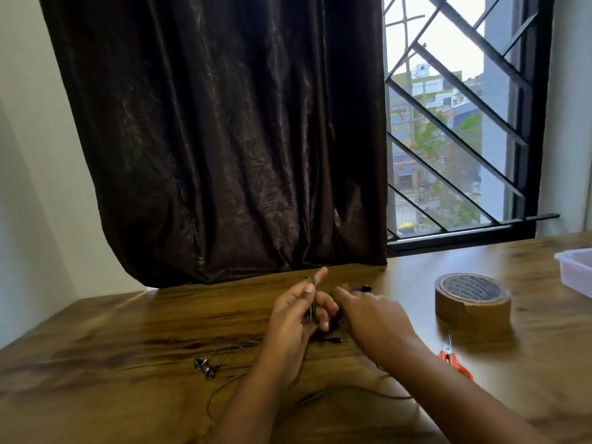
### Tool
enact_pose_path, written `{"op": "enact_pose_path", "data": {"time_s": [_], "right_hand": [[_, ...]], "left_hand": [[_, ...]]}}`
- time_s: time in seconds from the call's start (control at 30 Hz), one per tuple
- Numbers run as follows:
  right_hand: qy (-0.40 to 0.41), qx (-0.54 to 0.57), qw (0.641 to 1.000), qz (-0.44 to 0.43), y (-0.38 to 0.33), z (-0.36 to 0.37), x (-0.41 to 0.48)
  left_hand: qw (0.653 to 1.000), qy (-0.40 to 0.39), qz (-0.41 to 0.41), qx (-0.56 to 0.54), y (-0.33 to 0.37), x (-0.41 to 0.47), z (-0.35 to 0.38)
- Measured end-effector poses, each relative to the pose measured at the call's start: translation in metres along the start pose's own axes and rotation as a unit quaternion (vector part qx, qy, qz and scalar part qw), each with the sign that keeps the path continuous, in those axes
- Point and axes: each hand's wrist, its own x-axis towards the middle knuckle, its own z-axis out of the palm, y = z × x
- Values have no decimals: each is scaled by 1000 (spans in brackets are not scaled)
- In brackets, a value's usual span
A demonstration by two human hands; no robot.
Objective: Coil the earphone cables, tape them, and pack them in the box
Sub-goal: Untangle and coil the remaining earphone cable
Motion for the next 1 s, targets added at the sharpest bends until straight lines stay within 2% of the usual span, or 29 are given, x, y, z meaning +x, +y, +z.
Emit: {"op": "enact_pose_path", "data": {"time_s": [0.13, 0.23, 0.4, 0.47, 0.53, 0.63, 0.73, 0.8, 0.87, 1.0], "right_hand": [[-100, 68, 991, -64, -24, 13, -2], [-144, 81, 980, -110, -35, 15, -1], [-98, 101, 981, -136, -29, 1, 0], [-67, 104, 983, -137, -19, -6, 2], [-3, 92, 987, -134, -8, -14, 3], [105, 46, 987, -112, 8, -19, 4], [174, 3, 982, -77, 16, -21, 4], [185, -4, 981, -64, 17, -22, 3], [182, -4, 981, -64, 17, -19, 2], [122, 26, 992, -20, 16, -13, 0]], "left_hand": [[995, 73, 40, -51, 2, 4, -4], [991, 119, 63, -10, 1, 9, -14], [966, 139, 83, 201, -6, 14, -31], [940, 118, 70, 313, -10, 16, -38], [928, 62, 34, 367, -11, 13, -37], [945, -30, -42, 324, -11, 6, -22], [959, -47, -67, 272, -13, 6, -16], [971, -62, -54, 223, -12, 7, -14], [980, -43, -54, 187, -9, 6, -11], [998, -24, -31, 56, -3, 2, 2]]}}
